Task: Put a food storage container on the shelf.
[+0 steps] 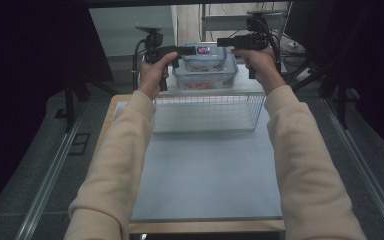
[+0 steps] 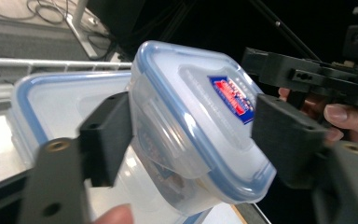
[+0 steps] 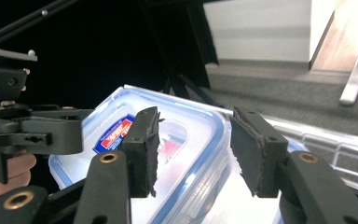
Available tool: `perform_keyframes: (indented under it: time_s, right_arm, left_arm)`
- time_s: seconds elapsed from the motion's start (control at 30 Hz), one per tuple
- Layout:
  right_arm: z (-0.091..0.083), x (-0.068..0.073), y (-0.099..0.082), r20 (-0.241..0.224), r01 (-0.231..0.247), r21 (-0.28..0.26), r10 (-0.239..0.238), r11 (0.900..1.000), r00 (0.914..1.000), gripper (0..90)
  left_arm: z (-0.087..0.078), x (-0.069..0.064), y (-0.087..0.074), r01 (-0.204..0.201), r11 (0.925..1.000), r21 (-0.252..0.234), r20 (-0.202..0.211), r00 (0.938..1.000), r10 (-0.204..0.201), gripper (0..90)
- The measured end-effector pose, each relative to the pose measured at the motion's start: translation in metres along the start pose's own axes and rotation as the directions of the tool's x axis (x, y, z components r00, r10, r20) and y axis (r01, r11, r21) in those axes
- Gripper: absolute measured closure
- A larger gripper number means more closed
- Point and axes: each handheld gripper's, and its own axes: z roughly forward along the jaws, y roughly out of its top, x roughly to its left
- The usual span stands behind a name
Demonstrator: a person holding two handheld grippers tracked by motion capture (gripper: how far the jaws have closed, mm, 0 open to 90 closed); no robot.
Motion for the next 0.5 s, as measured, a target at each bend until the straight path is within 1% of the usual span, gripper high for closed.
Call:
perform_keyframes:
  time_s: [0.07, 0.1, 0.13, 0.17, 0.2, 0.23, 0.3, 0.37, 0.4, 0.43, 0.47, 0.5]
  right_arm:
    - [-0.007, 0.0, 0.0, 0.004, 0.006, -0.023, -0.006, 0.9997, 1.0, 50.7]
    - [-0.012, 0.0, 0.0, 0.001, 0.005, -0.032, -0.005, 0.9995, 1.0, 50.7]
    - [-0.018, -0.001, -0.001, -0.002, 0.004, -0.042, -0.004, 0.9991, 1.0, 50.8]
    - [-0.025, -0.002, -0.003, -0.004, 0.002, -0.054, -0.002, 0.9985, 1.0, 51.2]
    - [-0.029, -0.003, -0.005, -0.005, -0.003, -0.055, 0.003, 0.9985, 1.0, 51.7]
    - [-0.032, -0.003, -0.007, -0.003, -0.006, -0.055, 0.006, 0.9985, 1.0, 52.1]
    - [-0.04, -0.003, -0.013, -0.004, -0.008, -0.054, 0.008, 0.9985, 1.0, 53.6]
    - [-0.049, 0.0, -0.024, 0.008, -0.002, -0.036, 0.002, 0.9993, 1.0, 57.7]
    - [-0.052, 0.001, -0.028, 0.007, 0.002, -0.031, -0.002, 0.9995, 1.0, 59.9]
    - [-0.055, 0.003, -0.034, -0.002, 0.004, -0.022, -0.005, 0.9997, 1.0, 62.6]
    - [-0.058, 0.006, -0.04, -0.012, 0.015, -0.015, -0.015, 0.9998, 0.9998, 66.7]
    - [-0.06, 0.008, -0.043, -0.016, 0.024, -0.008, -0.024, 0.9997, 0.9996, 69.2]
  left_arm:
    - [-0.008, -0.002, 0.001, -0.008, 0.9997, -0.024, 0.008, 0.9999, 0.008, 25.0]
    - [-0.014, -0.005, 0.002, -0.028, 0.9991, -0.033, -0.003, 0.9996, 0.028, 24.7]
    - [-0.021, -0.009, 0.001, -0.065, 0.9973, -0.034, -0.029, 0.9975, 0.064, 25.4]
    - [-0.024, -0.011, 0.0, -0.072, 0.9969, -0.032, -0.032, 0.9969, 0.071, 26.3]
    - [-0.027, -0.013, -0.001, -0.074, 0.9966, -0.037, -0.032, 0.9969, 0.073, 27.3]
    - [-0.031, -0.015, -0.004, -0.086, 0.9954, -0.043, -0.037, 0.9958, 0.084, 28.7]
    - [-0.039, -0.019, -0.01, -0.093, 0.9945, -0.048, -0.055, 0.9944, 0.091, 31.6]
    - [-0.046, -0.02, -0.018, -0.103, 0.9938, -0.042, -0.064, 0.9929, 0.1, 39.0]
    - [-0.049, -0.021, -0.023, -0.107, 0.9932, -0.045, -0.073, 0.9919, 0.104, 42.1]
    - [-0.052, -0.022, -0.028, -0.113, 0.9928, -0.04, -0.078, 0.9909, 0.11, 45.5]
    - [-0.054, -0.022, -0.031, -0.124, 0.9919, -0.027, -0.081, 0.9892, 0.122, 51.7]
    - [-0.055, -0.023, -0.035, -0.136, 0.9906, -0.01, -0.084, 0.9873, 0.135, 55.7]
